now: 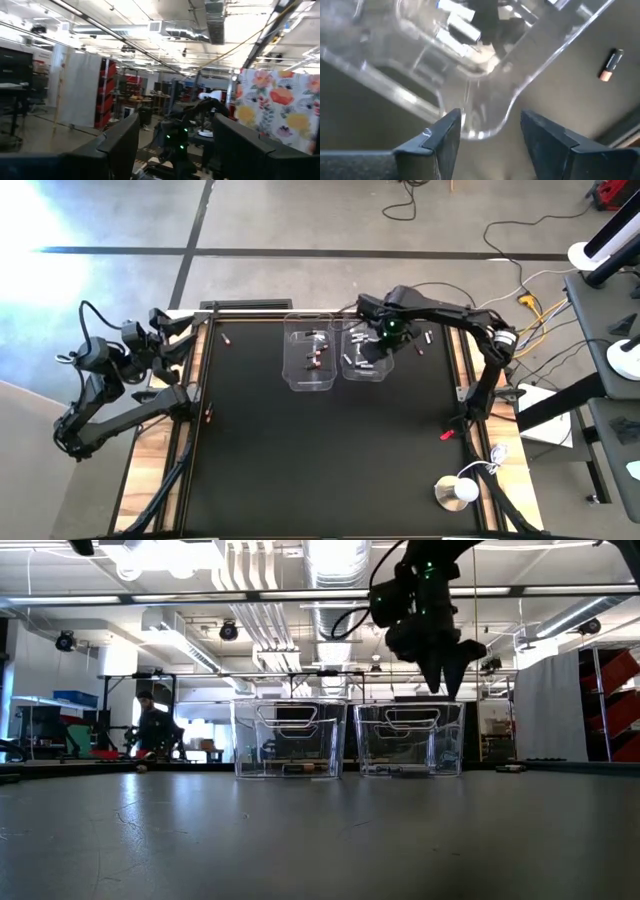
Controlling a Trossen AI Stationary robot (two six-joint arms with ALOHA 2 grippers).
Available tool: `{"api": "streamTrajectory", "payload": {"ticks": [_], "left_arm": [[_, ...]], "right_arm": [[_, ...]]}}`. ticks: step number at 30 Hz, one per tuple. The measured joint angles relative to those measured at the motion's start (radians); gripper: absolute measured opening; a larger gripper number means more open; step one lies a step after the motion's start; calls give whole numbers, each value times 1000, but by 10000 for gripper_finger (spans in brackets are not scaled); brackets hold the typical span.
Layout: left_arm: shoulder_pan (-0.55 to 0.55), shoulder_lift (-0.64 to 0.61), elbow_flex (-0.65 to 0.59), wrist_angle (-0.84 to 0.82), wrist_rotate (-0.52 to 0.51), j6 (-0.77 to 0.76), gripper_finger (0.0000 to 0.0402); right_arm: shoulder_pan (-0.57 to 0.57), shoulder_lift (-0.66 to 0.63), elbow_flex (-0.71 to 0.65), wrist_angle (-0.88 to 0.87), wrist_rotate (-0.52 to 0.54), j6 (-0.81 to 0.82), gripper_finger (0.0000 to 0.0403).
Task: Sort batteries
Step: Put the white battery into the right transparent bin
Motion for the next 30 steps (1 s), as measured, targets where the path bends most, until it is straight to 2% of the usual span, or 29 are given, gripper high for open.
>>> {"api": "streamTrajectory", "payload": {"ticks": [8,17,25,30], "left_arm": [[0,0,0,0,-11,64,228],[0,1,0,0,-60,85,228],[0,2,0,0,-87,64,228],[0,16,0,-3,-110,20,228]], "right_arm": [[10,2,-135,8,33,66,199],[-4,-99,-192,0,32,118,199],[-179,-177,-210,93,47,276,199],[-247,-256,-239,142,121,434,198]]}}
